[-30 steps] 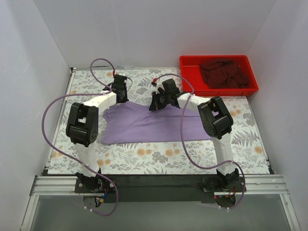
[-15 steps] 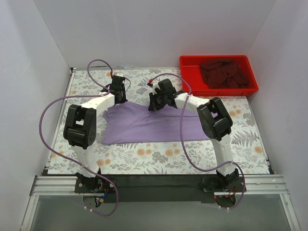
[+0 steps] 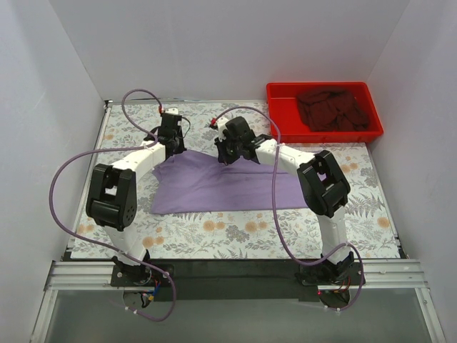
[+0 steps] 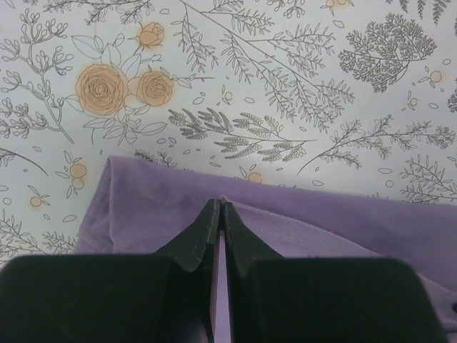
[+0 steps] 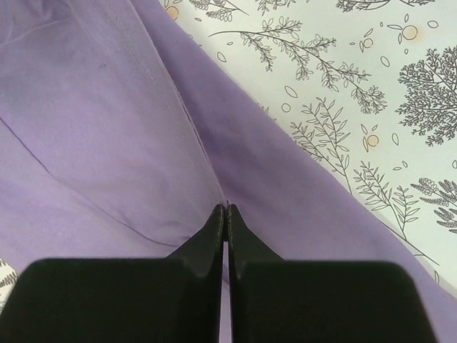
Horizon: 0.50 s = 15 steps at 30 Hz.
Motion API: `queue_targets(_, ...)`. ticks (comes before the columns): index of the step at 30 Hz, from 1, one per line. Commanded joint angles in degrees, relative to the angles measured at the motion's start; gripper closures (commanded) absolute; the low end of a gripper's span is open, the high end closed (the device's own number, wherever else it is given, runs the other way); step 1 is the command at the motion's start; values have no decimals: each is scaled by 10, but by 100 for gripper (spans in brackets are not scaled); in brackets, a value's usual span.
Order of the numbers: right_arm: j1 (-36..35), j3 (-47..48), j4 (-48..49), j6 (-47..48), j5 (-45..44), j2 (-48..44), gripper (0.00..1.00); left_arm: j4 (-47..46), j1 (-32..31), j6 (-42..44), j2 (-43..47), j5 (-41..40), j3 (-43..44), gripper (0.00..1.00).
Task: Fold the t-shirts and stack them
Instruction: Fold the tshirt
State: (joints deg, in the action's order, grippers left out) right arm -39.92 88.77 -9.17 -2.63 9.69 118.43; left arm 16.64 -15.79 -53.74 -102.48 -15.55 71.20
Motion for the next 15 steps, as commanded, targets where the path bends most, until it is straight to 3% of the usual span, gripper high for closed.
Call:
queue_targets(1,-18,-4,-16,25,-47,-34,99,-8,7,-12,47,-16,-21,100)
queue_targets(15,-70,-53,-18,46,-85,-43,99,-8,6,-48,114,4,-117,100)
